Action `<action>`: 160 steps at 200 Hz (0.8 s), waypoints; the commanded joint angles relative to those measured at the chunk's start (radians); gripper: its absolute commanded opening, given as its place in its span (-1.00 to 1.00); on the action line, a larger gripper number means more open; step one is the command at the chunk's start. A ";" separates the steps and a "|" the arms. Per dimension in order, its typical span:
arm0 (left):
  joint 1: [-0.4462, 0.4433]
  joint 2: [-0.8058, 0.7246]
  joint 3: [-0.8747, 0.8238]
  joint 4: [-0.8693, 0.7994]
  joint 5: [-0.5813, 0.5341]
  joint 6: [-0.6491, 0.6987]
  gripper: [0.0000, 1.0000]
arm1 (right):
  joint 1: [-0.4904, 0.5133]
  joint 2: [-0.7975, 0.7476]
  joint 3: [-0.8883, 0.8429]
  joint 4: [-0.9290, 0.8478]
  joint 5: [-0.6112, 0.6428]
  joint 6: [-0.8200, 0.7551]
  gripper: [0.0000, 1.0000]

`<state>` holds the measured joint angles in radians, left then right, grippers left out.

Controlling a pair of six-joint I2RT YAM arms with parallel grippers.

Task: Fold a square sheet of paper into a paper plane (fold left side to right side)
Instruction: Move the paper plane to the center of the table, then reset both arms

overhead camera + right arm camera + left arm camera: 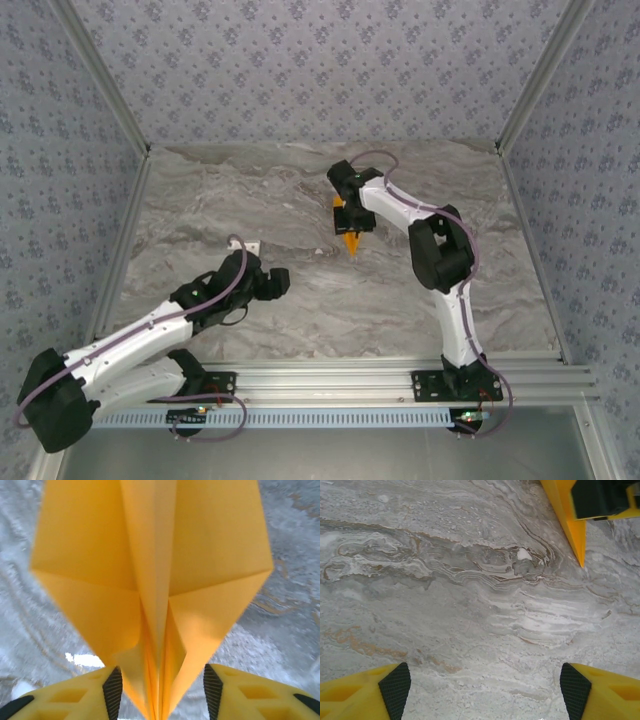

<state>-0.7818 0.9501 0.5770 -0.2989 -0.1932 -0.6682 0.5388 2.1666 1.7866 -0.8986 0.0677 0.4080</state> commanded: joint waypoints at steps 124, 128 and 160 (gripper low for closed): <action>0.415 -0.115 -0.017 0.112 -0.293 0.221 0.74 | -0.233 -1.136 -0.922 0.371 0.293 -0.191 1.00; 0.415 -0.114 -0.035 0.143 -0.308 0.246 0.74 | -0.262 -1.165 -0.964 0.400 0.289 -0.193 1.00; 0.434 -0.072 -0.145 0.346 -0.437 0.441 0.74 | -0.456 -1.295 -1.303 0.811 0.223 -0.260 1.00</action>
<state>-0.3706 0.8467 0.4831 -0.1421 -0.4660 -0.4194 0.1635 0.9222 0.6788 -0.4404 0.3016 0.2230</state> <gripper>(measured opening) 0.869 0.999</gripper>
